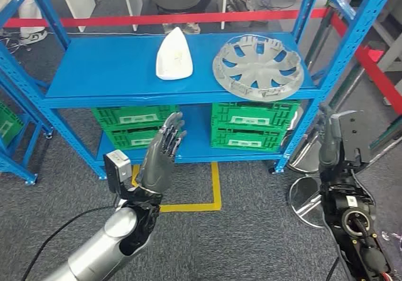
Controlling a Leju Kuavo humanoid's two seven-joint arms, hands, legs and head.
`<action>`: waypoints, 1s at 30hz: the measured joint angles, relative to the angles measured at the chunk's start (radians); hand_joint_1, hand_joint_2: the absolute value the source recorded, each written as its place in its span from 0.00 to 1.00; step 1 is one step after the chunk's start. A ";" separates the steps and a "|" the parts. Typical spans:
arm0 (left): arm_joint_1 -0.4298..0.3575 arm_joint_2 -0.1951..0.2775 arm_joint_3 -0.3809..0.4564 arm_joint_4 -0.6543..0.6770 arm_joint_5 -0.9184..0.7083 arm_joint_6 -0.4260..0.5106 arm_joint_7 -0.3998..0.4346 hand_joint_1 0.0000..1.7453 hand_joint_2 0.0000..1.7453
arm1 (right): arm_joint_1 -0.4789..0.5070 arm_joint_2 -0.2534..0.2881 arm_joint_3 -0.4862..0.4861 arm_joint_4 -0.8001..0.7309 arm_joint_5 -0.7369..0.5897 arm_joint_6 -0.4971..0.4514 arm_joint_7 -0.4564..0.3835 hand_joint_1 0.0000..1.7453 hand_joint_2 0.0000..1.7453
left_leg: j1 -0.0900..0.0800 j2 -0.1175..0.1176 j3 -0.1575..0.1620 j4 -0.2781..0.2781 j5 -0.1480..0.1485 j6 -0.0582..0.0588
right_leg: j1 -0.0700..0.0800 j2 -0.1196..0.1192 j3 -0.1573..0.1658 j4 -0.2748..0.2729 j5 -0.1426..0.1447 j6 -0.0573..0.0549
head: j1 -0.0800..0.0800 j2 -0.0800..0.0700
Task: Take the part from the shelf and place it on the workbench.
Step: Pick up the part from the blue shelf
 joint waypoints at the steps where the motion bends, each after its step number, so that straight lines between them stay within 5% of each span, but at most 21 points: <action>1: 0.002 0.000 0.000 0.000 0.001 0.000 0.000 0.00 0.00 | 0.000 0.000 0.001 0.000 0.000 0.000 0.000 0.00 0.00 | 0.000 0.000 0.002 0.000 -0.002 -0.001 | -0.002 0.000 -0.012 0.015 0.002 0.002 | 0.002 0.000; 3: 0.006 0.000 0.000 0.000 0.002 0.001 0.000 0.00 0.00 | 0.000 0.000 0.004 0.000 0.000 0.000 0.000 0.00 0.00 | 0.003 -0.002 0.011 0.003 -0.011 -0.006 | -0.007 -0.001 -0.017 0.001 0.036 0.007 | 0.006 0.000; 6: 0.009 0.000 0.000 0.000 0.003 0.002 0.000 0.00 0.00 | 0.000 0.000 0.008 0.001 0.000 0.000 0.000 0.00 0.00 | 0.010 -0.006 0.031 0.016 -0.037 -0.025 | -0.014 -0.002 0.066 -0.193 0.148 0.020 | 0.016 0.000; 8: 0.010 0.000 -0.001 0.000 0.003 0.003 0.000 0.00 0.00 | 0.001 0.000 0.011 0.002 -0.001 0.000 -0.001 0.00 0.00 | 0.008 -0.008 0.030 0.026 -0.048 -0.038 | -0.012 0.001 0.101 -0.259 0.156 0.013 | 0.020 0.000; 12: 0.012 0.002 -0.002 0.000 0.005 0.005 0.000 0.00 0.00 | 0.003 0.000 0.015 0.004 -0.001 -0.002 -0.006 0.00 0.00 | 0.009 -0.005 0.019 0.050 -0.065 -0.058 | -0.008 0.004 0.112 -0.261 0.137 -0.022 | 0.003 0.000; 14: 0.012 0.002 -0.003 0.000 0.005 0.005 -0.002 0.00 0.00 | 0.000 0.000 0.017 0.004 -0.001 -0.002 -0.008 0.00 0.00 | 0.010 0.000 -0.040 0.157 -0.105 -0.065 | -0.008 0.002 0.122 -0.263 0.129 -0.035 | -0.009 0.000; 16: 0.018 0.003 -0.003 0.000 0.006 0.007 -0.003 0.00 0.00 | -0.001 0.000 0.018 0.004 -0.001 -0.002 -0.008 0.00 0.00 | 0.010 0.000 -0.143 0.309 -0.145 -0.066 | -0.004 0.001 0.128 -0.264 0.122 -0.044 | -0.020 0.000; 18: 0.023 0.004 -0.004 0.002 0.006 0.010 -0.003 0.00 0.00 | 0.000 0.000 0.020 0.004 -0.002 -0.002 -0.008 0.00 0.00 | 0.008 0.000 -0.201 0.354 -0.120 -0.059 | 0.002 0.003 0.139 -0.264 0.112 -0.047 | -0.029 0.000; 20: 0.022 0.005 -0.004 0.002 0.006 0.010 -0.003 0.00 0.00 | 0.000 0.000 0.021 0.004 -0.004 -0.002 -0.008 0.00 0.00 | 0.002 0.000 -0.174 0.240 -0.023 -0.040 | 0.008 0.006 0.158 -0.265 0.098 -0.048 | -0.039 0.000; 22: 0.020 0.005 -0.004 0.003 0.006 0.011 -0.003 0.00 0.00 | -0.001 0.000 0.022 0.004 -0.005 -0.002 -0.008 0.00 0.00 | -0.008 0.001 -0.119 0.106 0.042 -0.021 | 0.013 0.007 0.172 -0.267 0.085 -0.045 | -0.042 0.000; 27: 0.013 0.004 -0.004 0.003 0.007 0.011 -0.005 0.00 0.00 | -0.002 0.000 0.024 0.004 -0.005 -0.002 -0.008 0.00 0.00 | -0.009 0.000 -0.074 0.031 0.038 -0.014 | 0.008 0.006 0.178 -0.272 0.064 -0.021 | -0.050 0.000; 30: 0.010 0.001 -0.005 0.004 0.008 0.011 -0.007 0.00 0.00 | -0.005 -0.001 0.024 0.004 -0.005 -0.002 -0.008 0.00 0.00 | -0.002 0.000 -0.041 0.014 0.027 -0.008 | 0.008 0.002 0.102 -0.118 0.007 -0.009 | -0.036 0.000</action>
